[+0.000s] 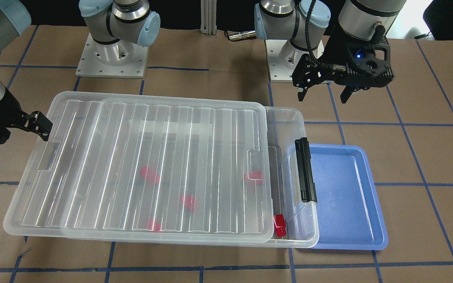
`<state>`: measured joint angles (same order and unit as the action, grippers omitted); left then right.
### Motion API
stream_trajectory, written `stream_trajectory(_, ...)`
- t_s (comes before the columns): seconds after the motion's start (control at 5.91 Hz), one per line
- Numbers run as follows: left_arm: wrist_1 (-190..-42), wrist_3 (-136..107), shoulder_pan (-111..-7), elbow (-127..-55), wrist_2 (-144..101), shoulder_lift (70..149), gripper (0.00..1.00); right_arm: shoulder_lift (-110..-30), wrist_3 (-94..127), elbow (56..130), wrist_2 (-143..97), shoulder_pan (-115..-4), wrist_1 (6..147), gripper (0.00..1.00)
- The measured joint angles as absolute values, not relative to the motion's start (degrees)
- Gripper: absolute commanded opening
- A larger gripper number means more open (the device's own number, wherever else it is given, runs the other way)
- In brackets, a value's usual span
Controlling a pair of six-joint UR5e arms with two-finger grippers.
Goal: Place red block in blue tray from box
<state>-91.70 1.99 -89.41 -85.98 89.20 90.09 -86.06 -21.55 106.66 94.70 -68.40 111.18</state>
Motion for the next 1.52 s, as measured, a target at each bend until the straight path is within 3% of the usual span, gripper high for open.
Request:
stream_trajectory(0.51, -91.7, 12.0, -89.3, -85.0, 89.2, 91.1, 0.98, -85.9, -24.9, 106.6, 94.8, -65.3, 111.2, 1.0)
stream_trajectory(1.52, -89.9, 54.0, -91.0, -86.1, 89.3, 96.7, 0.96, -85.6, -30.4, 106.4, 96.1, -59.4, 113.0, 1.0)
